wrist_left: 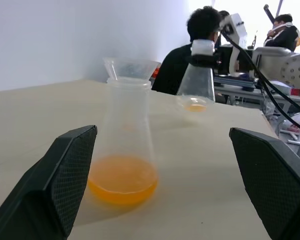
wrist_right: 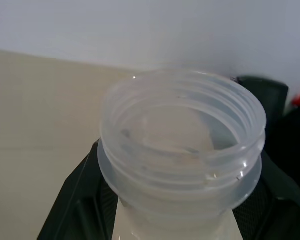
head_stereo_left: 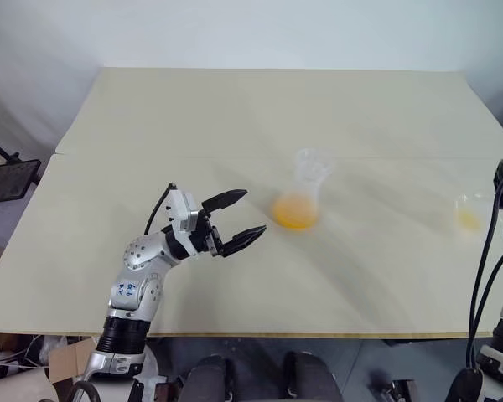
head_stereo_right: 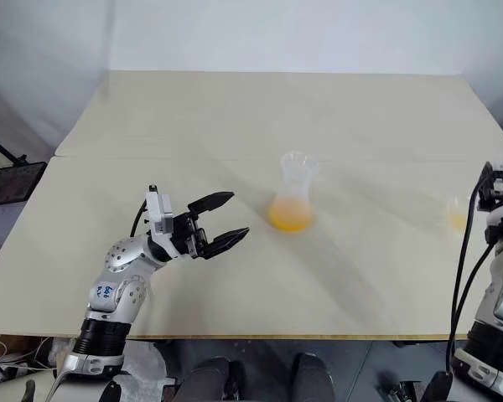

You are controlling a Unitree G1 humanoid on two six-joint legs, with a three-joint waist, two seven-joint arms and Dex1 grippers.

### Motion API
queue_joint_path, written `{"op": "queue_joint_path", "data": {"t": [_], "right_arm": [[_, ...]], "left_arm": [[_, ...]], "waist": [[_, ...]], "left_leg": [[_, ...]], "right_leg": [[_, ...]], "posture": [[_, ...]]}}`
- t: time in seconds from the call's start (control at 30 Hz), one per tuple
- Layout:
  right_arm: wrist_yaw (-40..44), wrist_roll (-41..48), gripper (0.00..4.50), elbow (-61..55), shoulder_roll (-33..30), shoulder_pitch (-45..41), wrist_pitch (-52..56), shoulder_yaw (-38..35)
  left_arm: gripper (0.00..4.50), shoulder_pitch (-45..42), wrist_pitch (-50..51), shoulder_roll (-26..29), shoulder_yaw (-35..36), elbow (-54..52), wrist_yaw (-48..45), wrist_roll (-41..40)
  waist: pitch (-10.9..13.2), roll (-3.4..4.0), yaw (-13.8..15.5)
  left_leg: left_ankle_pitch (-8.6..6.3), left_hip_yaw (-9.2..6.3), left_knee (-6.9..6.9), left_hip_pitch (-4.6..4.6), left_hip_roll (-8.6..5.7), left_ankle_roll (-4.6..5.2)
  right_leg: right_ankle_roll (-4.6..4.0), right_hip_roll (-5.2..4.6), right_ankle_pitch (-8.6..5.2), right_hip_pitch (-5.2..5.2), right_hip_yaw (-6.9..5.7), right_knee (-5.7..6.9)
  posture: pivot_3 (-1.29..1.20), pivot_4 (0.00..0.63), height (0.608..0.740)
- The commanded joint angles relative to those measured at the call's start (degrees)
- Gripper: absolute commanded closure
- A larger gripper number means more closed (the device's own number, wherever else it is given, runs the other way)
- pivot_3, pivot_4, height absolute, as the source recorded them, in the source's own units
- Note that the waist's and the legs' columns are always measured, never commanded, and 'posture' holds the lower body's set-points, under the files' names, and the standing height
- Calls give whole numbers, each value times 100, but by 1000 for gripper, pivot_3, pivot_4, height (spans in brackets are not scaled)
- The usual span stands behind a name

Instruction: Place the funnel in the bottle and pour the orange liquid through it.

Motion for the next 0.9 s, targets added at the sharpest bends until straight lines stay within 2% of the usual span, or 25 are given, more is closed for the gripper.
{"op": "queue_joint_path", "data": {"t": [0.03, 0.17, 0.33, 0.4, 0.43, 0.57, 0.9], "right_arm": [[-154, 326, 2013, 66, -114, 117, -150, -436], [-317, 773, 2013, 508, -18, 93, -164, -754], [-273, 1060, 2013, 703, 43, 250, -445, -724], [-222, 1268, 1312, 649, 114, 295, -450, -759], [-234, 1296, 1175, 625, 109, 312, -466, -757], [-284, 1304, 15, 486, 23, 398, -579, -755], [-362, 1468, 15, 25, -391, 748, -759, -1062]], "left_arm": [[0, -60, -29, 40, 33, -102, -27, -19], [0, -62, -5, 56, 35, -118, -35, -25], [0, -147, 22, 108, 75, -83, -68, -39], [0, -155, 18, 125, 86, -73, -82, -34], [0, -148, 18, 131, 86, -77, -86, -32], [0, -134, 23, 158, 96, -77, -103, -47], [0, -160, 4, 216, 113, -27, -151, -28]], "waist": [[0, 0, 2], [0, 0, 21], [0, 0, 9], [0, 0, 12], [0, 0, 12], [0, 4, 11], [0, 5, 20]], "left_leg": [[0, 1, 0, 1, 0, 0], [2, 2, 0, 1, -2, 2], [3, 3, 0, 2, 0, 2], [3, 3, 0, 3, 0, 2], [3, 3, 0, 3, 0, 3], [3, 4, 0, 3, 0, 2], [3, 5, 0, 3, -1, 2]], "right_leg": [[0, 0, 0, 0, 1, 0], [0, -2, 0, 2, 4, -1], [0, -1, 0, 2, 7, -1], [0, -1, 0, 2, 7, 0], [0, -1, 0, 2, 7, -1], [0, -1, 0, 2, 8, -1], [0, -1, 0, 2, 12, -4]], "posture": [[0, 150, 740], [0, 150, 740], [0, 150, 740], [0, 150, 740], [0, 150, 740], [0, 150, 740], [0, 150, 740]]}}
